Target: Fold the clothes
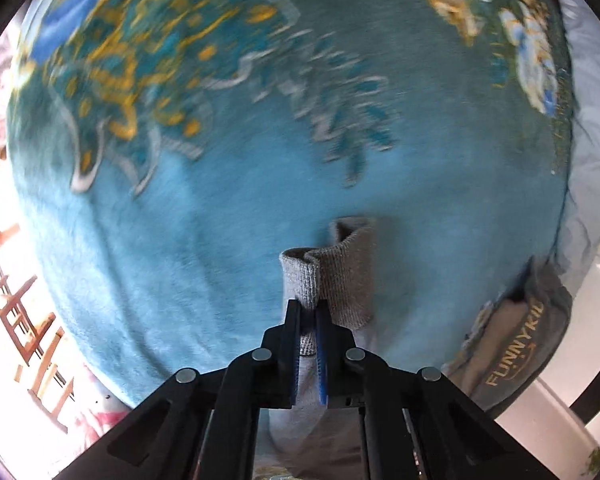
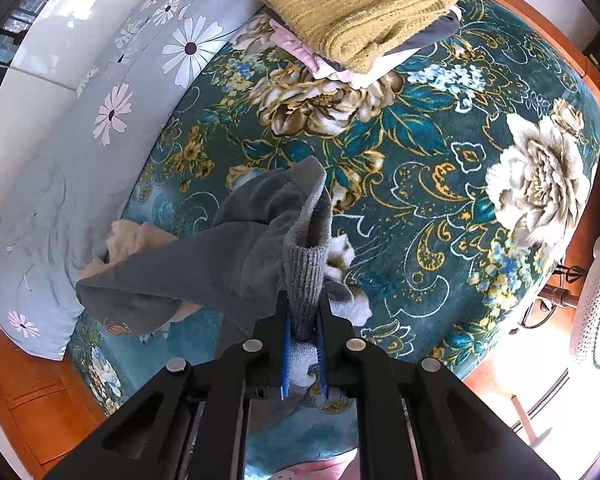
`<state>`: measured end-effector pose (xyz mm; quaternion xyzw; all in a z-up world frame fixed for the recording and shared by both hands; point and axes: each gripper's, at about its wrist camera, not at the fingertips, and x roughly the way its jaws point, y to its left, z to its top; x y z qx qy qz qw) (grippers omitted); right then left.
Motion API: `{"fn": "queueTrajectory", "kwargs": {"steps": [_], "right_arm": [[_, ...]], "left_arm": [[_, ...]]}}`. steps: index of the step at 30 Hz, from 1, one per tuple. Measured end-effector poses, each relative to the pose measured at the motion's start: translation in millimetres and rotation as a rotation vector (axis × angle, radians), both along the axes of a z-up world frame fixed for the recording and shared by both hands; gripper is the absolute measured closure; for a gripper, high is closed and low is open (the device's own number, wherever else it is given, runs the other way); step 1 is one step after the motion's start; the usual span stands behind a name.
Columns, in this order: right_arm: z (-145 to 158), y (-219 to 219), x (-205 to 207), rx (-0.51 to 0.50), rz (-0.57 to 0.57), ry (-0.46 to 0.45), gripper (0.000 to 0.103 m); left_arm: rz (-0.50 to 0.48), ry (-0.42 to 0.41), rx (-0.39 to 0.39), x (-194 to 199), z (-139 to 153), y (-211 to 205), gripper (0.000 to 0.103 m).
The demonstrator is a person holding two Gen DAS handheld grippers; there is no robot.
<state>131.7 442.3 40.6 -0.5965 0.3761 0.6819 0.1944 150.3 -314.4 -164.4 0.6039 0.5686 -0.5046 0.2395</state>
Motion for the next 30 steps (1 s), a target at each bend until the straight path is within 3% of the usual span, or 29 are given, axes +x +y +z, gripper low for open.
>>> {"fn": "queueTrajectory", "kwargs": {"steps": [4, 6, 8, 12, 15, 20, 30], "right_arm": [[3, 0, 3, 0.001, -0.007, 0.003, 0.092], [4, 0, 4, 0.004, -0.006, 0.000, 0.092], [6, -1, 4, 0.007, -0.005, -0.003, 0.092], [11, -4, 2, 0.012, 0.007, 0.005, 0.092], [10, -6, 1, 0.017, 0.017, -0.006, 0.092], [5, -13, -1, 0.024, 0.036, -0.035, 0.092], [5, -10, -2, 0.031, 0.027, -0.048, 0.092]], "left_arm": [[-0.116, 0.153, 0.072, -57, 19, 12, 0.094], [-0.165, 0.212, 0.149, -77, 22, 20, 0.081], [-0.197, 0.250, 0.149, -93, 27, 20, 0.065], [-0.207, 0.218, 0.063, -94, 19, 8, 0.061], [-0.163, 0.124, 0.076, -68, 0, 4, 0.061], [-0.082, 0.157, 0.153, -50, -11, 14, 0.061], [-0.314, 0.185, 0.084, -108, -8, 54, 0.064]]}}
